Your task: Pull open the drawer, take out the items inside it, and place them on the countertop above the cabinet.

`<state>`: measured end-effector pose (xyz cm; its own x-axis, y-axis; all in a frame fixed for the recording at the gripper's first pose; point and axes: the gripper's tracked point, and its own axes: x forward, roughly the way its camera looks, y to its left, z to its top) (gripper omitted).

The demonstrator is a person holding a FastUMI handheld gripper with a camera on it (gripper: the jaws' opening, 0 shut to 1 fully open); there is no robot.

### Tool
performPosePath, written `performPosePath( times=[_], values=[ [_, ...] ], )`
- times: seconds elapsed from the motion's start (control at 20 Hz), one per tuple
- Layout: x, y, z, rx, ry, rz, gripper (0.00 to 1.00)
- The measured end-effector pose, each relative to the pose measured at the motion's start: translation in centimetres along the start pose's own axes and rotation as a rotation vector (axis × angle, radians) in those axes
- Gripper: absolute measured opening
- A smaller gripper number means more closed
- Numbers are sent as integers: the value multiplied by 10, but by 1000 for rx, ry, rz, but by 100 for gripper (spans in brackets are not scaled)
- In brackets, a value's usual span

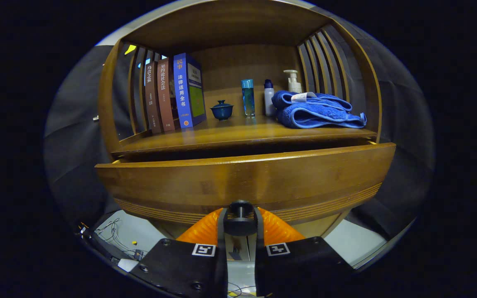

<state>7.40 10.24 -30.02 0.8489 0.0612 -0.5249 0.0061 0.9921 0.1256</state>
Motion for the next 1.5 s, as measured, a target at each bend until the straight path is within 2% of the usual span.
performPosePath(
  times=[0.6, 1.0, 1.15, 1.25, 1.4, 1.5],
  values=[
    [-79, -2, -31, 0, 66, 31, 29],
    [-88, -3, -43, 10, 91, 30, 30],
    [-95, -4, -33, 28, 51, 34, 72],
    [-100, -5, -36, 33, 79, 39, 100],
    [-134, 11, -33, 42, 140, 99, 99],
    [-150, 24, -8, 4, 121, 146, 99]
  ],
)
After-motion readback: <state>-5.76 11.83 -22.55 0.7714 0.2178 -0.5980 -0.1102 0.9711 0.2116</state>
